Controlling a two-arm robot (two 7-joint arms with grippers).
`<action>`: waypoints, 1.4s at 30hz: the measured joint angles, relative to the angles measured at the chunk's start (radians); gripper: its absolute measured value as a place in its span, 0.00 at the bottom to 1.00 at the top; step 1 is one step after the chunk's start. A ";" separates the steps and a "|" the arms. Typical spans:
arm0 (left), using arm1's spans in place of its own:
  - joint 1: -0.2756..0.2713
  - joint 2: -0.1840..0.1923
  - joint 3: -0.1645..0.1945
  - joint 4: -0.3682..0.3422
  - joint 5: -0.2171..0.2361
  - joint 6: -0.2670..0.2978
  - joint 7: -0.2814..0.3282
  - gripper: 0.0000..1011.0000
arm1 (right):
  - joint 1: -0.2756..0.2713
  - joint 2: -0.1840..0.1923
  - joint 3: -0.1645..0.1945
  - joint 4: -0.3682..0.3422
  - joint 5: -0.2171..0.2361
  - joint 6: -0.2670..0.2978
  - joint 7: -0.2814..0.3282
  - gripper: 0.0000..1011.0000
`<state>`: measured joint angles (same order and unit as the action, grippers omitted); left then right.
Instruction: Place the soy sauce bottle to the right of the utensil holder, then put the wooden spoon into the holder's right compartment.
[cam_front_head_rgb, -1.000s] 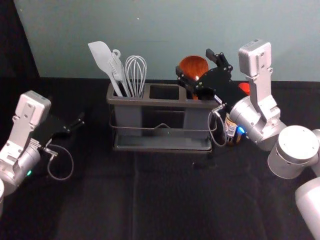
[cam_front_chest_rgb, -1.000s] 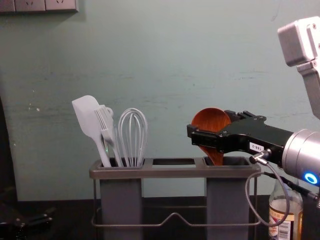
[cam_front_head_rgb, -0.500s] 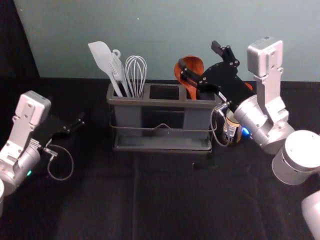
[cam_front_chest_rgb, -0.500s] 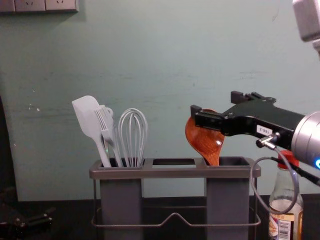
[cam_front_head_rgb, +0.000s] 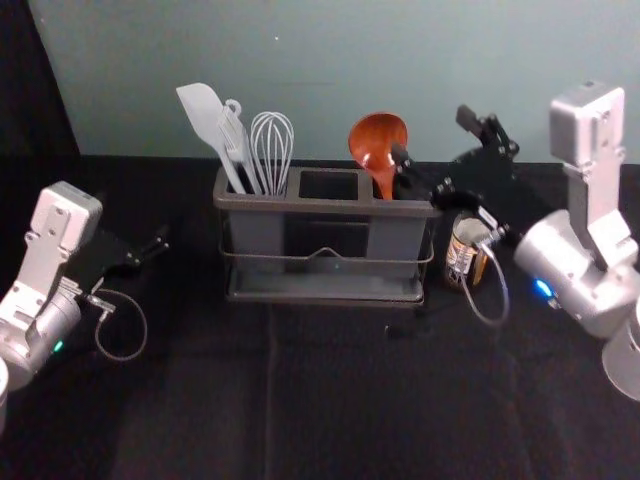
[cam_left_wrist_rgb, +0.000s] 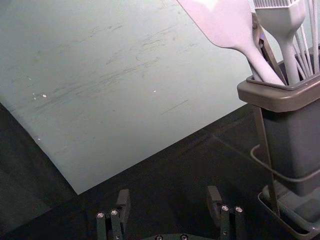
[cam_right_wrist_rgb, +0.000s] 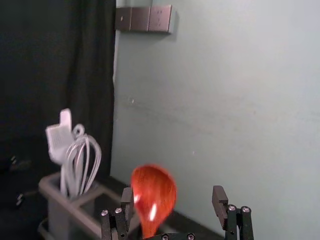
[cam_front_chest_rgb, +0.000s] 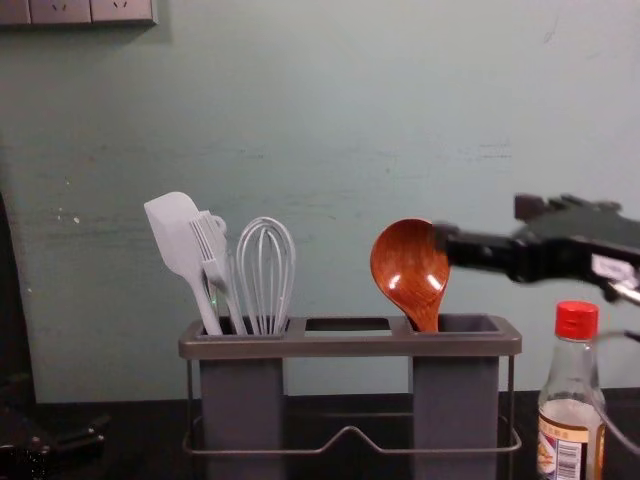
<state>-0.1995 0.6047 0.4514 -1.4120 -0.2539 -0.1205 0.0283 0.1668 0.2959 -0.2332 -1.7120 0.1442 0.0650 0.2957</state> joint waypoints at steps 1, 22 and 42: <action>0.000 0.000 0.000 0.000 0.000 0.000 0.000 0.99 | -0.009 0.007 0.002 -0.006 0.005 0.004 0.005 0.99; 0.000 0.000 0.000 0.000 0.000 0.000 0.000 0.99 | -0.140 0.158 -0.002 0.101 0.129 -0.126 0.157 0.99; 0.000 0.000 0.000 0.000 0.000 0.000 0.000 0.99 | -0.092 0.128 -0.085 0.259 0.144 -0.194 0.190 0.99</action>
<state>-0.1995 0.6047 0.4514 -1.4119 -0.2539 -0.1205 0.0283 0.0747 0.4240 -0.3180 -1.4527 0.2885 -0.1286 0.4857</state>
